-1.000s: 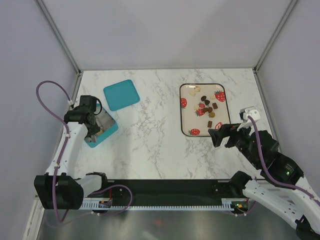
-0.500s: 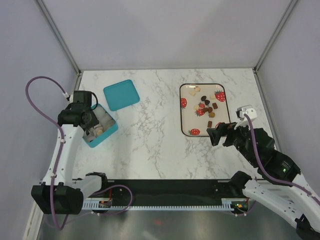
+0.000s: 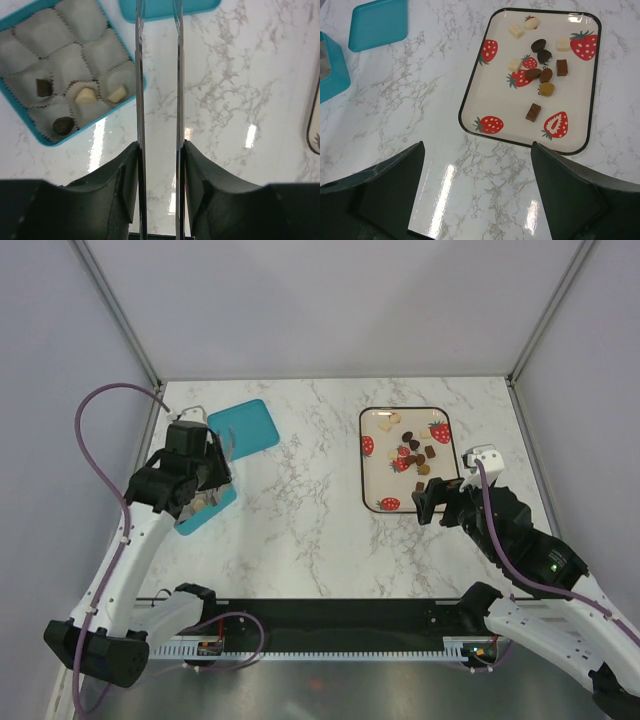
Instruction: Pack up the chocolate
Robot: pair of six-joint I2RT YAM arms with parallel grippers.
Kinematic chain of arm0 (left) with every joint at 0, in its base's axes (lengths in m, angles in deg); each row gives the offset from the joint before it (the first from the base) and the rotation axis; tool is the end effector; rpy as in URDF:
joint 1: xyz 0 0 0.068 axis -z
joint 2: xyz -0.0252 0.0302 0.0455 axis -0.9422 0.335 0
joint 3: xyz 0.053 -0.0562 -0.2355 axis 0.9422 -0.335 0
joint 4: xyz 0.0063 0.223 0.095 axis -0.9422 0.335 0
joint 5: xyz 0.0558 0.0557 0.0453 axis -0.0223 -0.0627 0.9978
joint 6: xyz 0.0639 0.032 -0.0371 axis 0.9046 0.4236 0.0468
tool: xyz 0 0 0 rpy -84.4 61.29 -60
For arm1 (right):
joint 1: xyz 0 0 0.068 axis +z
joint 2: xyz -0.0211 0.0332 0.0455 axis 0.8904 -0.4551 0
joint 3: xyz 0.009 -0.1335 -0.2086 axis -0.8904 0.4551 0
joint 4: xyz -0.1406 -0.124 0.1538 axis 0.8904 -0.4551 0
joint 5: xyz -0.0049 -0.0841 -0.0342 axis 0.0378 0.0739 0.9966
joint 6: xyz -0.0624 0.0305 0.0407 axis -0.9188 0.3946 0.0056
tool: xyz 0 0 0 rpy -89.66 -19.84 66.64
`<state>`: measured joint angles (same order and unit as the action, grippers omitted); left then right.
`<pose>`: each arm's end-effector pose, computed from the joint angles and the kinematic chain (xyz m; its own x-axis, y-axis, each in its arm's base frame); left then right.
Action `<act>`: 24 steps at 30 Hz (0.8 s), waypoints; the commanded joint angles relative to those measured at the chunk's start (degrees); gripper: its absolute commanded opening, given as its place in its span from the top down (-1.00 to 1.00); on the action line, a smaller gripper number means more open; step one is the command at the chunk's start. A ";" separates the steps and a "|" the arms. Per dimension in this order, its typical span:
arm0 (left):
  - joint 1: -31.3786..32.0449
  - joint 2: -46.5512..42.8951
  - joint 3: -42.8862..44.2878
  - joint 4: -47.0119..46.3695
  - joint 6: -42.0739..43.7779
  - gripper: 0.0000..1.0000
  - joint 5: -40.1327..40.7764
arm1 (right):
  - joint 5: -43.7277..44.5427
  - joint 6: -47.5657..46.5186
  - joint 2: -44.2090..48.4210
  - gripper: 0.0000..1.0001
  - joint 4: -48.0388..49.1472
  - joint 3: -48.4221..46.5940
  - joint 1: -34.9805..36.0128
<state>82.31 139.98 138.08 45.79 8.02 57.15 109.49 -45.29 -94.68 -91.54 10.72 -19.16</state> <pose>0.2116 -0.0300 0.3059 -0.6453 -0.2596 -0.7185 -0.2163 0.9641 -0.1540 0.1232 0.0798 0.3212 -0.3778 0.0754 -0.9228 -0.2550 0.9496 0.1821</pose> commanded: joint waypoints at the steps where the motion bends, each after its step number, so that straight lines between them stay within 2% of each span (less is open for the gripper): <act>1: 6.91 1.71 2.11 -5.86 0.44 0.08 -0.46 | 2.94 1.24 -0.78 -0.90 -0.24 -2.77 0.27; 2: 10.84 2.34 2.29 -6.39 -0.09 0.08 0.76 | 3.47 1.41 -0.87 -0.91 -0.68 -3.29 0.26; 13: 35.02 15.94 6.68 -15.44 -1.32 0.04 2.89 | 9.88 2.47 -1.49 -0.90 -4.19 -8.56 0.26; 19: 43.22 23.42 8.35 -21.69 0.35 -0.07 2.71 | 15.51 3.17 -0.78 -0.90 -5.60 -11.46 0.35; 24: 49.02 33.34 14.93 -22.31 1.14 -0.08 3.94 | 17.27 3.17 0.01 -0.90 -5.61 -13.75 0.26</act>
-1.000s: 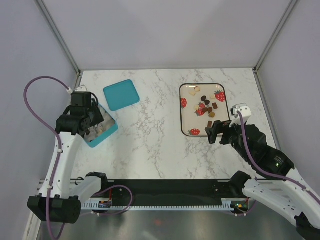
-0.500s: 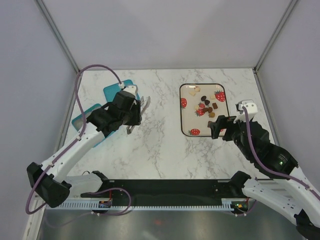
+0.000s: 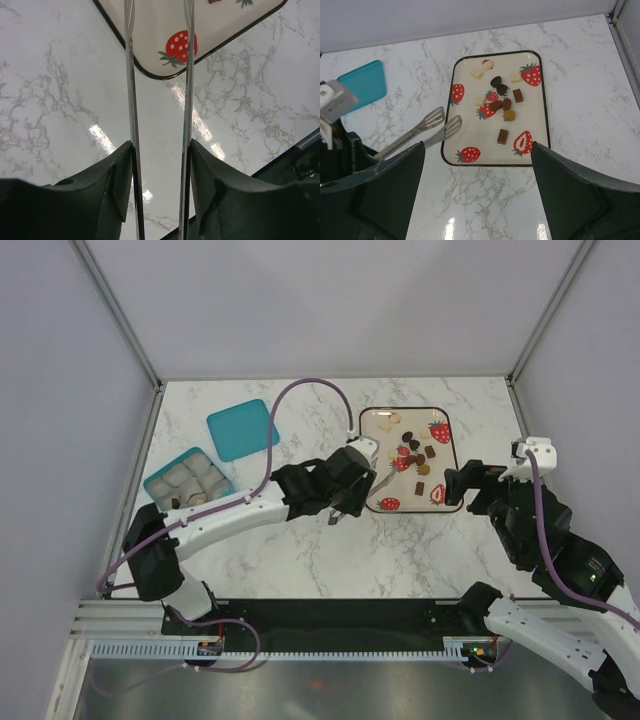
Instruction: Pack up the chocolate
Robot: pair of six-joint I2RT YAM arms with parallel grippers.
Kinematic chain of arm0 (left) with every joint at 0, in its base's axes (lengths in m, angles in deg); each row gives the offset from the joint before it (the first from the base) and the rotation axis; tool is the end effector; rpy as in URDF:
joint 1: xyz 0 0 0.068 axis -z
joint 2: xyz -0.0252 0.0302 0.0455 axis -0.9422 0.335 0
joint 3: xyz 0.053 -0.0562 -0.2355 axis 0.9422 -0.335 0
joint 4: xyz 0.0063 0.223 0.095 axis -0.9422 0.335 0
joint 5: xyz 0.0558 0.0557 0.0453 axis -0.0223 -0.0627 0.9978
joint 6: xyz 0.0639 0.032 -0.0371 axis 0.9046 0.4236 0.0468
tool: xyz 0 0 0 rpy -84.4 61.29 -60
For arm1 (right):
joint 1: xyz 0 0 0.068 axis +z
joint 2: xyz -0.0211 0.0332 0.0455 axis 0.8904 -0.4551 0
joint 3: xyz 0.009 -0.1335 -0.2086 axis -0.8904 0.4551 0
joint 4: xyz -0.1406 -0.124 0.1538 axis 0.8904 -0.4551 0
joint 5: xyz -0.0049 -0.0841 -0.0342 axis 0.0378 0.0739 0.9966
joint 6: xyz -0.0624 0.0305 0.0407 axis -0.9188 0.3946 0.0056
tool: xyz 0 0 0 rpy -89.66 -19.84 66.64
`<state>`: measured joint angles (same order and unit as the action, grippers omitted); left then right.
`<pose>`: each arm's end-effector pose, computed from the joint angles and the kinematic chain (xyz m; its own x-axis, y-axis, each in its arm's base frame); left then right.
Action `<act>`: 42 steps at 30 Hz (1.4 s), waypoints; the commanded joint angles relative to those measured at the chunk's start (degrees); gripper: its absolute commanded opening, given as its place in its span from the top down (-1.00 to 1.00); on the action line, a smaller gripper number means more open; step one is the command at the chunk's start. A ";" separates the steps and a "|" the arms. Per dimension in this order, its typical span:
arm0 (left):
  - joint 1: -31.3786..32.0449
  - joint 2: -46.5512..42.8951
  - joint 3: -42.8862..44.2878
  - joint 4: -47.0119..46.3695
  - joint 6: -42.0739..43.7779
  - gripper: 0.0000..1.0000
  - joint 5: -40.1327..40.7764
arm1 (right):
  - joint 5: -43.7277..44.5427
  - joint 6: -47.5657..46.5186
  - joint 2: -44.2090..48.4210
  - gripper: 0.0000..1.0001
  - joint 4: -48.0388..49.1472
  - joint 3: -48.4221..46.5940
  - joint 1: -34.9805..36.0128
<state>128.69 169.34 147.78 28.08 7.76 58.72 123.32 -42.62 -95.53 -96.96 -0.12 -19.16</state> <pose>0.1937 -0.2825 0.2602 -0.6423 0.2997 -0.7054 0.5295 0.8390 -0.1256 0.1134 0.0504 0.3689 -0.2482 0.1897 -0.9500 -0.0415 0.9777 0.2061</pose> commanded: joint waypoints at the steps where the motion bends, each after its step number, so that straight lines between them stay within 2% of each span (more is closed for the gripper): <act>1: 3.17 5.14 6.03 -4.95 1.58 -0.08 3.06 | 3.61 0.33 0.95 -0.90 -0.19 -3.26 0.26; 9: 6.16 15.25 14.54 -6.62 1.93 -0.08 2.72 | 4.32 -0.64 3.32 -0.90 -0.45 -2.91 0.35; 21: 7.92 25.45 20.88 -6.62 0.44 -0.08 2.19 | 5.02 -2.39 6.49 -0.90 -1.15 -2.47 0.26; 33: 8.45 29.24 21.68 -4.17 -3.25 0.00 4.56 | 4.93 -3.71 7.72 -0.90 -2.56 -3.79 0.35; 42: 8.45 29.50 23.61 -1.00 -3.17 0.15 4.74 | 4.84 -3.71 8.24 -0.90 -2.73 -3.53 0.35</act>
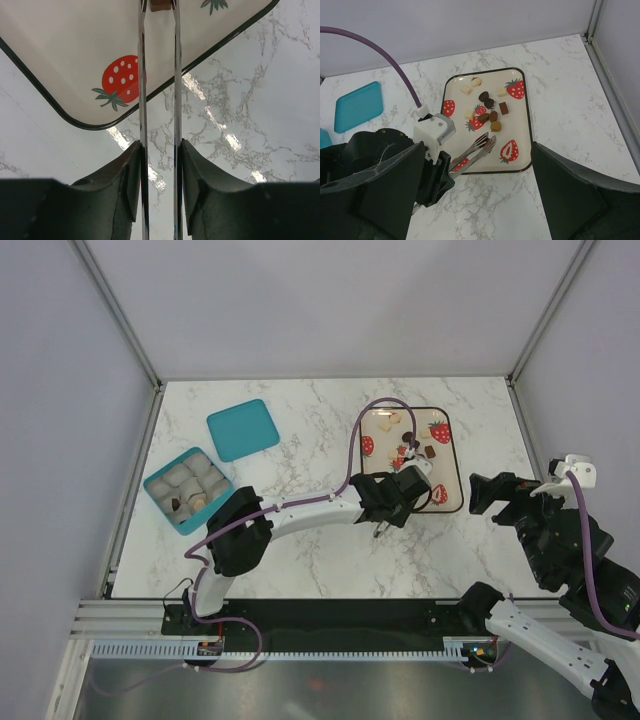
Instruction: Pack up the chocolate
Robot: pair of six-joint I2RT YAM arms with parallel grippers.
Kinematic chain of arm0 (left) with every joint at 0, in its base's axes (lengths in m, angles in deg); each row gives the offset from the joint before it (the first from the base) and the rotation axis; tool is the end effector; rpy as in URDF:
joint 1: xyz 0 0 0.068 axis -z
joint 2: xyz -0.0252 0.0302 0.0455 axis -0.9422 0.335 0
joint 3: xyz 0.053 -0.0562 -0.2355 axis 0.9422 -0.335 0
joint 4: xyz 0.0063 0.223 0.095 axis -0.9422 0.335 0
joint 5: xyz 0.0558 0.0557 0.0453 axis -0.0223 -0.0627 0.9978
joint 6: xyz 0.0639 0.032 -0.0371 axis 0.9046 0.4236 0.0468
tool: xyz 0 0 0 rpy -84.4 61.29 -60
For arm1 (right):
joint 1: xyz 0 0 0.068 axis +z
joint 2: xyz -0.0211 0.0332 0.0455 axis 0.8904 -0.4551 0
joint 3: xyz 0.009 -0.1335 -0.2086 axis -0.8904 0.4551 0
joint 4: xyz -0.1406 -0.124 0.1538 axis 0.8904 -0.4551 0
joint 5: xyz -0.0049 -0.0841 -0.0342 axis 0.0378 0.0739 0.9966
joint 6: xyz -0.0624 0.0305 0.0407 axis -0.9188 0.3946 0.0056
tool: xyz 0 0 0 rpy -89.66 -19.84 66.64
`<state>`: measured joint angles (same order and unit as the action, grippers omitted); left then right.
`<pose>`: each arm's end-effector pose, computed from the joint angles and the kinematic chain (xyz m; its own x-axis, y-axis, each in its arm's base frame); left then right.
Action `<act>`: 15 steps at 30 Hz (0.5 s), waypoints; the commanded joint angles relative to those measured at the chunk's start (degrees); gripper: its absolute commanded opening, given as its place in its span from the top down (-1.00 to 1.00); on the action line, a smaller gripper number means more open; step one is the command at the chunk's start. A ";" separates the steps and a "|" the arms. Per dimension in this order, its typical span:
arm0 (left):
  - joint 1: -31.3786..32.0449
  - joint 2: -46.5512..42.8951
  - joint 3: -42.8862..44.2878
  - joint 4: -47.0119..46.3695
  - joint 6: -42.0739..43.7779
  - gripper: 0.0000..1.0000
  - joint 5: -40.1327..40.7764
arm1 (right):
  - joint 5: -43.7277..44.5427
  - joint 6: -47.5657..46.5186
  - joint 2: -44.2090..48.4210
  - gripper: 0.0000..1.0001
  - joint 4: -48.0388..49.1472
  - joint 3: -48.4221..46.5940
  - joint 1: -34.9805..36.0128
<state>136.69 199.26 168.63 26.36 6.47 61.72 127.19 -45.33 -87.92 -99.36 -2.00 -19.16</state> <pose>0.1976 -0.4007 0.1851 -0.6325 0.4376 -0.6391 0.5994 0.7991 -0.0462 0.0843 0.0175 0.3835 -0.1372 0.2272 -0.9641 -0.0084 0.9730 0.2305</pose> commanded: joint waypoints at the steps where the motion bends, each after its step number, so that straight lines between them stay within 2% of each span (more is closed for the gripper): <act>1: 0.45 -0.68 2.85 0.99 -1.88 0.17 1.66 | 1.15 -1.00 0.73 -0.90 -0.24 -1.65 0.27; 5: 0.45 -2.26 2.59 2.83 -2.05 0.25 1.66 | 0.98 -0.65 0.46 -0.89 -0.24 -1.39 0.35; 15: 0.19 -8.68 0.39 6.18 -3.55 0.28 3.15 | -0.43 0.49 -0.24 -0.89 0.81 0.02 0.35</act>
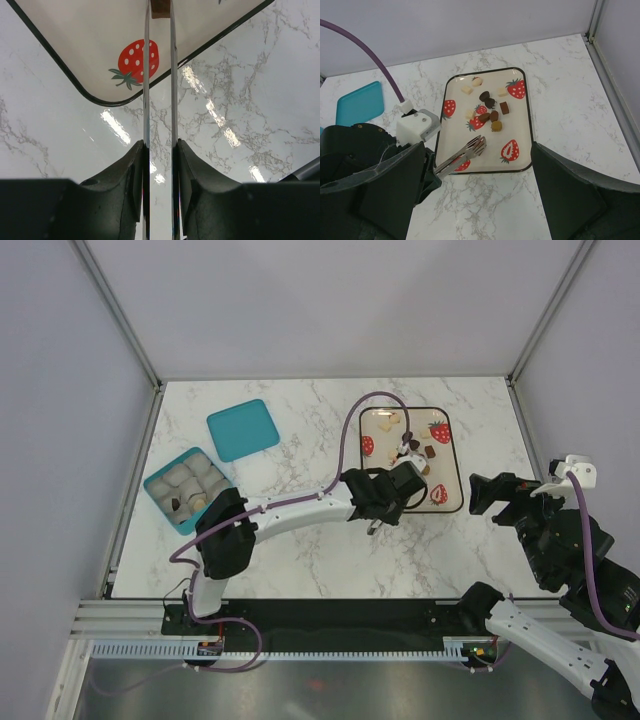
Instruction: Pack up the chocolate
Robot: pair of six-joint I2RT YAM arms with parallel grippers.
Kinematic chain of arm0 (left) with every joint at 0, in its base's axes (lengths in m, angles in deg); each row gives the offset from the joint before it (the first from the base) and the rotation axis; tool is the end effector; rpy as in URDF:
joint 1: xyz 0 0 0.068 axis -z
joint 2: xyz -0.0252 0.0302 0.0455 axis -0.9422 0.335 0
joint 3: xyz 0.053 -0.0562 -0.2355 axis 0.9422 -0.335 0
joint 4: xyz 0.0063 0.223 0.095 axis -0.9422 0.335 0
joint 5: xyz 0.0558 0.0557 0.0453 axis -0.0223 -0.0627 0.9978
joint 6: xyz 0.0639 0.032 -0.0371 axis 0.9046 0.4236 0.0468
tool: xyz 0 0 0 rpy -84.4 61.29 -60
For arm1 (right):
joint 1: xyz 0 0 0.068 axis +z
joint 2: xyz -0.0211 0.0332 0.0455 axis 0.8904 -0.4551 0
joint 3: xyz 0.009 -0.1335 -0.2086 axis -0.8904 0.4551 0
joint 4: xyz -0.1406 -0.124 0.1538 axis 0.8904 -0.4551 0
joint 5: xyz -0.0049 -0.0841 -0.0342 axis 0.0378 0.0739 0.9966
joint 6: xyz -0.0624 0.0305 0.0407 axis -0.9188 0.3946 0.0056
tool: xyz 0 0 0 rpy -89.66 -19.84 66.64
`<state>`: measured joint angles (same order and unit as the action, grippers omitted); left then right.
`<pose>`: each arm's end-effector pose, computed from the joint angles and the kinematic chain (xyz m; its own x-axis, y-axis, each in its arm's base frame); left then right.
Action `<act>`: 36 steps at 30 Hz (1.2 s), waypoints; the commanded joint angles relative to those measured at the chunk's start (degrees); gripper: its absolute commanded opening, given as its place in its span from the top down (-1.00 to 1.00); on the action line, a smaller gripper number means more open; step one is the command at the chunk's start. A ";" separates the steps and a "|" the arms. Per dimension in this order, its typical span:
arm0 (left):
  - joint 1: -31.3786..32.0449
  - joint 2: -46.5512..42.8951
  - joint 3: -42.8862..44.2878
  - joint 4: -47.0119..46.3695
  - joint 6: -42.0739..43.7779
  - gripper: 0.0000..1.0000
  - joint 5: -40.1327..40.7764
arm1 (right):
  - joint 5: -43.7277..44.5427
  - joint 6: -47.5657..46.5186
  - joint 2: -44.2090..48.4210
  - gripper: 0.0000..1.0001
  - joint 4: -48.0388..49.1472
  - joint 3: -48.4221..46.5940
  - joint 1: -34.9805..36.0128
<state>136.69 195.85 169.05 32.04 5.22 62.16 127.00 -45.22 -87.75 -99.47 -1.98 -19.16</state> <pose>0.1920 -0.3865 0.2043 -0.6520 0.4373 -0.6195 0.5815 0.8126 -0.0384 0.0837 0.0172 0.3833 -0.1378 0.2295 -0.9635 -0.0114 0.9723 0.2333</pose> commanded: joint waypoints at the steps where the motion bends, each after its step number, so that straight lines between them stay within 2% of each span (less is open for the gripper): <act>1: -0.08 -5.62 -0.29 0.76 -2.39 0.28 2.80 | -0.32 0.56 -0.42 -0.89 1.01 0.17 0.35; 7: -2.01 -8.78 -1.52 3.39 -3.80 0.28 3.50 | -1.46 0.65 -0.42 -0.89 1.19 0.70 0.26; 12: -6.48 -16.58 -5.64 6.64 -4.85 0.29 4.56 | -5.67 2.84 -0.41 -0.89 1.62 4.04 0.26; 20: -20.89 -33.64 -19.26 9.72 -6.26 0.29 4.91 | -12.54 5.48 -1.29 -0.89 5.05 8.70 0.27; 25: -33.63 -44.53 -25.68 12.80 -5.38 0.29 4.65 | -13.24 3.64 -3.40 -0.89 6.11 9.23 0.35; 30: -45.31 -50.09 -28.76 14.63 -4.07 0.29 4.91 | -14.91 2.76 -4.54 -0.89 7.51 9.58 0.35; 32: -48.14 -51.32 -29.91 19.90 -0.81 0.27 3.33 | -15.26 2.23 -4.90 -0.89 7.69 9.58 0.26; 36: -53.85 -52.64 -31.14 22.72 0.16 0.27 3.77 | -16.49 1.70 -4.90 -0.89 7.78 9.84 0.26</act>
<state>85.67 144.81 138.80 50.95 2.60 65.78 112.02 -42.34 -92.49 -94.03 7.68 -19.16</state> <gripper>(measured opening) 0.374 0.947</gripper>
